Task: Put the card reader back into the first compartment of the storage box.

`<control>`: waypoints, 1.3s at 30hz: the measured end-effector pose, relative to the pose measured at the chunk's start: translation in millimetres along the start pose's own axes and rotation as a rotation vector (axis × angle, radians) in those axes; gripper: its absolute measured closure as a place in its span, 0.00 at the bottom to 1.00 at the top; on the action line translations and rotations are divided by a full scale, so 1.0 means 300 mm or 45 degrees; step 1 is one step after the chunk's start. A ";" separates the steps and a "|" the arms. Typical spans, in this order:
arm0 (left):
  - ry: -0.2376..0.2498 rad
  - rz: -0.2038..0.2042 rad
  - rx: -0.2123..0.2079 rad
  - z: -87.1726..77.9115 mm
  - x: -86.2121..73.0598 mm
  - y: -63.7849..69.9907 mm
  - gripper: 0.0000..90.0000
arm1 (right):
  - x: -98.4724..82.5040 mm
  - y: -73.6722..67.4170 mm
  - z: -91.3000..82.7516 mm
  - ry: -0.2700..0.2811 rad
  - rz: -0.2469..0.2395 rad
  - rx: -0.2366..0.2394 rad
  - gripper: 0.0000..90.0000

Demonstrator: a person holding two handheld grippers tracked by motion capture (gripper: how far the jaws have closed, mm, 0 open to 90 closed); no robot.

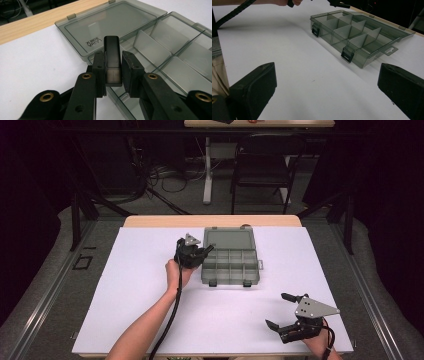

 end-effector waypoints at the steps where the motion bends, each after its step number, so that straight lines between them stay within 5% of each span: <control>1: 0.010 0.000 0.010 0.005 0.000 0.000 0.83 | 0.000 0.000 -0.001 0.003 0.002 0.000 0.02; 10: -0.025 -0.003 -0.029 0.023 -0.004 0.019 0.79 | 0.000 0.000 0.000 0.003 -0.002 0.004 0.02; 14: -0.021 -0.009 -0.055 0.008 -0.001 0.019 0.42 | 0.000 -0.001 -0.001 0.001 -0.002 0.006 0.02; 17: -0.014 -0.006 -0.050 -0.016 0.001 0.014 0.26 | 0.001 -0.002 0.000 0.001 -0.002 0.006 0.02; 25: -0.048 0.065 -0.097 -0.105 -0.012 0.029 0.03 | 0.000 -0.002 -0.001 -0.003 -0.002 0.005 0.02; 29: -0.072 0.117 -0.108 -0.163 -0.030 0.043 0.00 | 0.001 -0.003 -0.002 -0.004 -0.002 0.006 0.02; 39: -0.057 0.153 -0.113 -0.287 -0.101 0.057 0.00 | 0.000 -0.001 -0.002 -0.001 0.008 0.006 0.02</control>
Point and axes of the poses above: each handheld gripper's, and its own axes: z roughly forward along the jaws, x roughly out of its top, y roughly to its right, the point moved 5 cm from there along z, roughly forward along the jaws, and after that the axes turned 5 degrees about -y, right-handed, at the moved point
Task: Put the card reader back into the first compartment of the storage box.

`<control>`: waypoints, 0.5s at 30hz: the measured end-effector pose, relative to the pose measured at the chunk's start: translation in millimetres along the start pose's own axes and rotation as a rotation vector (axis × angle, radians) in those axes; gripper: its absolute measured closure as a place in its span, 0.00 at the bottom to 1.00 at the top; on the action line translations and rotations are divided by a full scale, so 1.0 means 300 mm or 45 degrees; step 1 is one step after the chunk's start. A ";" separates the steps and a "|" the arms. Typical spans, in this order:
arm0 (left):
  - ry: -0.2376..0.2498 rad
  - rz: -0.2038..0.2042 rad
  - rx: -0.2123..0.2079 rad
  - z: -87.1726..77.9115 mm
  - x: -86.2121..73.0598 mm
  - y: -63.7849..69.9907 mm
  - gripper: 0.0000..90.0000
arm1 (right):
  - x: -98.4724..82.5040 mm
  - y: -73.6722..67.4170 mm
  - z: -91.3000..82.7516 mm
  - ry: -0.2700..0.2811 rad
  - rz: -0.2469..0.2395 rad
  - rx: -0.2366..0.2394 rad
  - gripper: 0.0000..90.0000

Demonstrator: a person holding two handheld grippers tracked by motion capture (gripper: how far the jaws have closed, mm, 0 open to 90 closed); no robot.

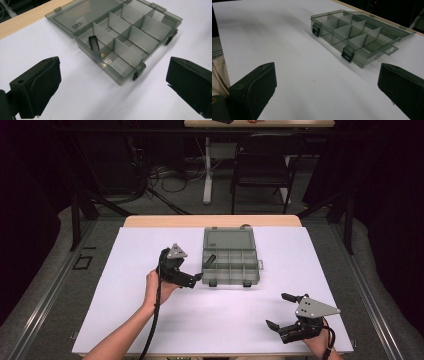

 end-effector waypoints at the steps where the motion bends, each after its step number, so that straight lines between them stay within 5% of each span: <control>1: 0.000 0.008 0.007 -0.010 -0.007 0.002 0.00 | 0.000 0.000 0.000 -0.003 0.000 -0.001 0.02; 15: 0.019 0.035 0.015 -0.131 -0.109 0.046 0.00 | -0.001 0.002 -0.001 -0.007 0.009 -0.002 0.01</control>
Point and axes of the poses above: each handheld gripper's, and its own axes: z roughly forward along the jaws, x roughly out of its top, y roughly to its right, the point moved 5 cm from there along z, roughly forward along the jaws, and after that the axes turned 5 degrees about -y, right-handed, at the moved point
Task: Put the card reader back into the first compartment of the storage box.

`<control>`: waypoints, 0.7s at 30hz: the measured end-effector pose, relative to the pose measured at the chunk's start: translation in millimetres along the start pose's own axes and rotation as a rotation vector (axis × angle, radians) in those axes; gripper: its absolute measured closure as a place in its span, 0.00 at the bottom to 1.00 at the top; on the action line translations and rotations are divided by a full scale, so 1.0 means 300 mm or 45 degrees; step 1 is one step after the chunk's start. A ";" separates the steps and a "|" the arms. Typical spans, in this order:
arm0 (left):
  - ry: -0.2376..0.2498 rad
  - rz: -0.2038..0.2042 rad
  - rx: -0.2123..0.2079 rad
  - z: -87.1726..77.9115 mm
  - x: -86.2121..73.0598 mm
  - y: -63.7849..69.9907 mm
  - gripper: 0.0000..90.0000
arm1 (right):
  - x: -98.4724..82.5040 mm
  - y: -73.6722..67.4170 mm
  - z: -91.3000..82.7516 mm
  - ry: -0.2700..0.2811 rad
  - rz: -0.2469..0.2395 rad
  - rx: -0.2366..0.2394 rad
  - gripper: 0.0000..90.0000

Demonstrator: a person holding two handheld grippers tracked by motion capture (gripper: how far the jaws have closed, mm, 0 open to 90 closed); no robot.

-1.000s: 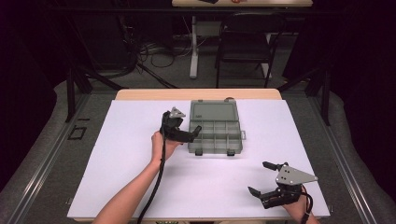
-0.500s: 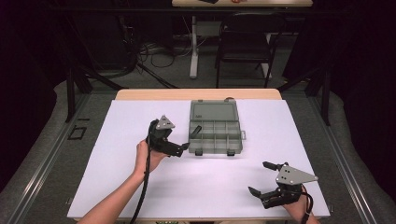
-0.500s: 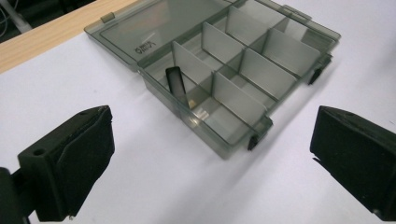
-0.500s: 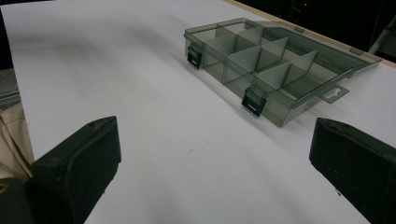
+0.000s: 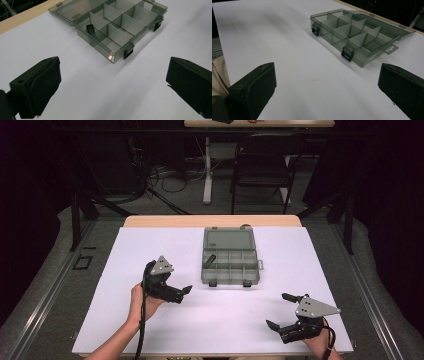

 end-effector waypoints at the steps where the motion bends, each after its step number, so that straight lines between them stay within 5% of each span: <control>1: 0.000 0.000 0.000 0.000 0.000 0.000 0.00 | 0.000 0.000 0.000 0.000 0.000 0.000 0.01; 21: 0.066 -0.021 0.037 -0.112 -0.173 0.076 0.00 | -0.001 -0.002 0.003 -0.006 -0.008 0.001 0.02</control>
Point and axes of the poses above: each handheld gripper's, and its own axes: z roughly forward along the jaws, x roughly out of its top, y roughly to its right, the point moved 5 cm from there along z, roughly forward along the jaws, and after that the axes turned 5 degrees about -y, right-handed, at the moved point
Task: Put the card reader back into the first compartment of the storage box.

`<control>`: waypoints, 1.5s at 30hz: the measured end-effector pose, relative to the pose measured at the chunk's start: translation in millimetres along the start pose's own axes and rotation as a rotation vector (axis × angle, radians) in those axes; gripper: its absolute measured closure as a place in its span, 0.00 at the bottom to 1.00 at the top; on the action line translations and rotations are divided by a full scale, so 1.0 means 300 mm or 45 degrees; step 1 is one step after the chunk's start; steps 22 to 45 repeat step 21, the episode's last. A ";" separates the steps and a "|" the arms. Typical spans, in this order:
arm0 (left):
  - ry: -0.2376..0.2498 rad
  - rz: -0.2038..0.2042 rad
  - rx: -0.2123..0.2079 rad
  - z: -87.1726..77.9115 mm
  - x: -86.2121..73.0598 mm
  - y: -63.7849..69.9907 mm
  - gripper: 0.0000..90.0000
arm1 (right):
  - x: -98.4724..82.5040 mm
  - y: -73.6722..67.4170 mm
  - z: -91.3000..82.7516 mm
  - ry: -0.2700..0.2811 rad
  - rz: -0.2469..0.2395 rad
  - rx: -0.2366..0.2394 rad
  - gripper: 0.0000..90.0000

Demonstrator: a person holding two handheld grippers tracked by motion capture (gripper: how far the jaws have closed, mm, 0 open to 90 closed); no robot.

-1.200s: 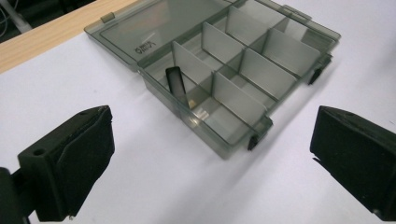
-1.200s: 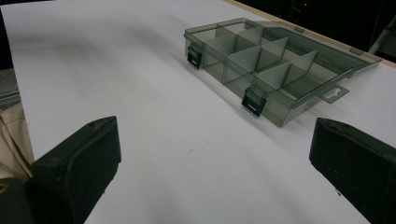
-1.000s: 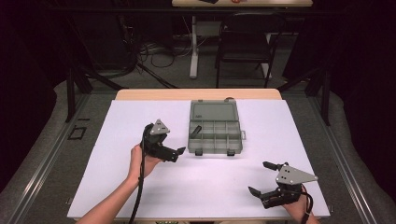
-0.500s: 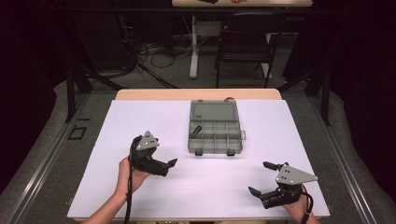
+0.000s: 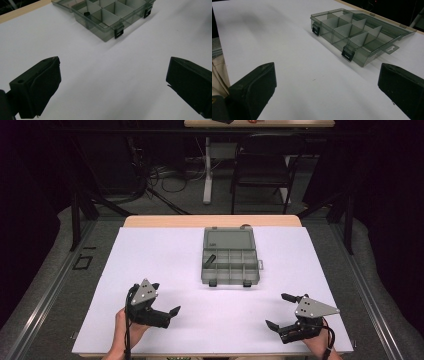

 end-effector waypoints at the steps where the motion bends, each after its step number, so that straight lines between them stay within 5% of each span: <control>1: 0.000 0.000 0.003 -0.003 -0.010 0.002 0.00 | 0.000 -0.001 0.000 -0.001 0.003 0.001 0.02; 14: 0.108 -0.025 0.011 -0.026 -0.135 0.043 0.00 | 0.001 -0.004 0.000 0.004 -0.012 0.006 0.02; 45: 0.098 -0.007 0.009 -0.016 -0.137 0.039 0.00 | 0.002 -0.005 -0.004 0.014 -0.017 0.004 0.01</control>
Point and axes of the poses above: each handheld gripper's, and its own axes: z roughly forward along the jaws, x roughly out of its top, y roughly to its right, the point moved 5 cm from there along z, roughly forward along the jaws, and after that the axes turned 5 degrees about -y, right-handed, at the moved point
